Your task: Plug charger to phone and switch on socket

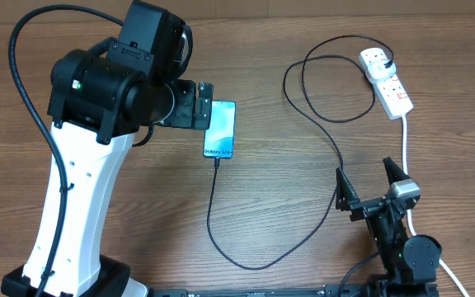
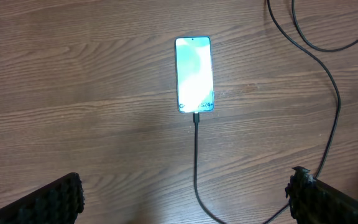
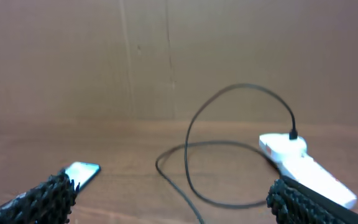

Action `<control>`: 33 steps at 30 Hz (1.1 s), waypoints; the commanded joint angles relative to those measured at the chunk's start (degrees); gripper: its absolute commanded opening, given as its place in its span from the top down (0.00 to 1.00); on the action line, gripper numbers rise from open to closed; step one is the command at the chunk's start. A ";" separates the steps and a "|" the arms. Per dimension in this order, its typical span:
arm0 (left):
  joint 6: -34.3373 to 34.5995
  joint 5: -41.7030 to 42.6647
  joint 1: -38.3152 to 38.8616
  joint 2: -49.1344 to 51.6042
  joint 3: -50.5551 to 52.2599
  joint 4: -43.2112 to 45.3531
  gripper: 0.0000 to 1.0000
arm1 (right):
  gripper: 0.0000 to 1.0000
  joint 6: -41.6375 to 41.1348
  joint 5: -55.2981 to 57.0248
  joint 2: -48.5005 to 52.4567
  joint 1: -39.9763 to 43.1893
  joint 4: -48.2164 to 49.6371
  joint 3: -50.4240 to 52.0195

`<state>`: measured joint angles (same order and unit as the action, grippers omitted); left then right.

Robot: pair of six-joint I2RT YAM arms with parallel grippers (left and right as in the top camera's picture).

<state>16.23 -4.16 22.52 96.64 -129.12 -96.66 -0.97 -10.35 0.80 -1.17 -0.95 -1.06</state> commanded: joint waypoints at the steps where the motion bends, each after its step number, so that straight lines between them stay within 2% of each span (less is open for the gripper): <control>1: 0.70 -0.70 0.00 0.11 0.09 -0.07 0.00 | 0.00 3.28 1.09 -0.66 0.17 -3.23 0.61; 16: 0.70 -0.72 0.00 0.11 0.09 -0.07 0.00 | 0.00 4.59 10.69 -0.66 0.17 -4.11 0.59; 24: 0.68 -0.72 0.00 0.11 0.09 -0.07 0.00 | 0.00 9.25 10.27 -0.66 0.17 -4.15 0.59; 33: 0.70 -0.72 0.00 0.11 0.09 -0.07 0.00 | 0.00 6.97 10.29 -0.66 0.17 -4.15 0.59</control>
<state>16.23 -4.16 22.52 96.64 -129.08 -96.68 7.11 -0.97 0.73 -1.17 -5.19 -1.06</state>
